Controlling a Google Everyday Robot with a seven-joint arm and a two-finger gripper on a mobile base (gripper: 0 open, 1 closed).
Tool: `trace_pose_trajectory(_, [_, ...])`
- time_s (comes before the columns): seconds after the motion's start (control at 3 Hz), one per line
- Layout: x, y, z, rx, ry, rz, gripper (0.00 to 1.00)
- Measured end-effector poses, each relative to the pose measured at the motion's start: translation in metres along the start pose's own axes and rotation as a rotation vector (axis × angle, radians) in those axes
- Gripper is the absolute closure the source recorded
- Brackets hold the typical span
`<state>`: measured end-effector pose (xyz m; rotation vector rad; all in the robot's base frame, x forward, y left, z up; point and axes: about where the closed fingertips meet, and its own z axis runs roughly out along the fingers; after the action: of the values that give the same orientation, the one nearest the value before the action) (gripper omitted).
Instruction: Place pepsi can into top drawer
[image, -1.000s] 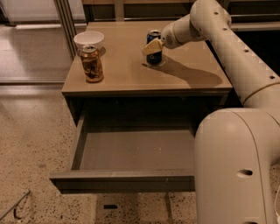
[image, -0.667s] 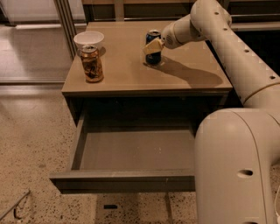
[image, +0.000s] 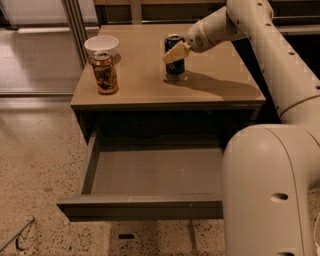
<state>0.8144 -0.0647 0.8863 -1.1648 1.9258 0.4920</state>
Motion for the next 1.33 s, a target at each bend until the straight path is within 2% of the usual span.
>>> trace_pose_trajectory(0.33, [-0.003, 0.025, -0.025, -0.106, -0.014, -0.048, 1.0])
trace_pose_trajectory(0.67, [-0.004, 0.053, -0.063, -0.193, -0.06, -0.062, 1.0])
trace_pose_trajectory(1.0, [-0.003, 0.055, -0.065, -0.201, -0.062, -0.06, 1.0])
trace_pose_trajectory(1.33, [-0.004, 0.058, -0.062, -0.205, -0.05, -0.095, 1.0])
